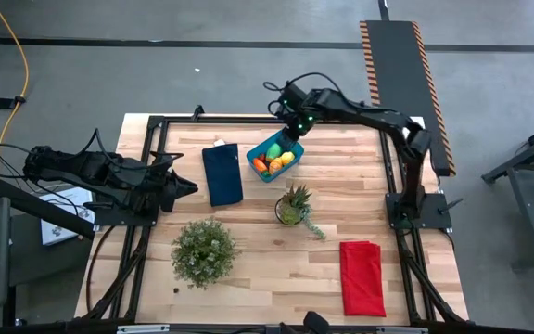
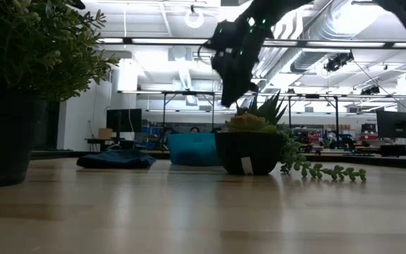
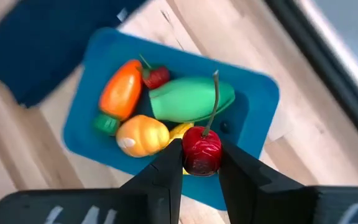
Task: Pick and placing Produce into tupperware
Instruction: Put the red cherry into the bin, then put the blue berry into the bin
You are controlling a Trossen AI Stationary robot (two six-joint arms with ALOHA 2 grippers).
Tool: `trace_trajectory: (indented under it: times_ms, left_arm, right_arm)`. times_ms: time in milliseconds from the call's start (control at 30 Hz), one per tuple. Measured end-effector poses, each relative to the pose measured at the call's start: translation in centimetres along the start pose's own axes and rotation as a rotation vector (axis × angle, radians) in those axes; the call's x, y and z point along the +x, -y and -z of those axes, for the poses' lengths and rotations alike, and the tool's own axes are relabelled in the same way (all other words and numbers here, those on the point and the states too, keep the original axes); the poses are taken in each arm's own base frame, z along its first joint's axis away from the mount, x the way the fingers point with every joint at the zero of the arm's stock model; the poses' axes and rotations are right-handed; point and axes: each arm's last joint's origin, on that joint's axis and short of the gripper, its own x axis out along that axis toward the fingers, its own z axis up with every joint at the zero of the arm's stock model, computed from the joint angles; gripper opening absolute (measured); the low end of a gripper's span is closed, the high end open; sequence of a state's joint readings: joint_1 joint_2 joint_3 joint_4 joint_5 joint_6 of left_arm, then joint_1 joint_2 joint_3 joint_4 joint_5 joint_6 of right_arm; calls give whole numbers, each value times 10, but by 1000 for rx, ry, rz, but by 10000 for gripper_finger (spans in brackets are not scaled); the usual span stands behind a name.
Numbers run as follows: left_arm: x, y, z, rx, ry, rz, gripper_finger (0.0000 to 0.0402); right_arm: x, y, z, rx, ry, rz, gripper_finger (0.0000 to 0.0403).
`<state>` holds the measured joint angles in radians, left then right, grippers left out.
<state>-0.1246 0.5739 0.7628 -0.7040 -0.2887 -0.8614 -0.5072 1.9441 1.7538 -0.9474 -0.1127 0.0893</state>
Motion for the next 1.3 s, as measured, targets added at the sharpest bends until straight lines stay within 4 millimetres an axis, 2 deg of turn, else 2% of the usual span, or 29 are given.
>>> trace_trajectory:
  times_ms: [233, 467, 633, 933, 1167, 1300]
  left_arm:
    - [0, 0, 0, 0, 1, -2, 81]
    - [0, 0, 0, 1, -1, -5, 81]
    - [0, -1, 0, 17, -2, -6, 81]
    - [0, -2, 2, 27, -20, -26, 81]
    - [0, -2, 2, 46, -26, -21, 81]
    - [-1, 1, 2, 78, -72, 47, 81]
  right_arm:
    - [41, 5, 2, 34, -86, 13, 74]
    - [64, 8, 4, 64, -130, 25, 74]
    - [66, 9, 1, 53, -98, 45, 82]
    - [65, 10, 1, 76, -101, 57, 136]
    - [65, 11, 1, 98, -100, 66, 140]
    - [62, 4, -1, 103, -100, 15, 140]
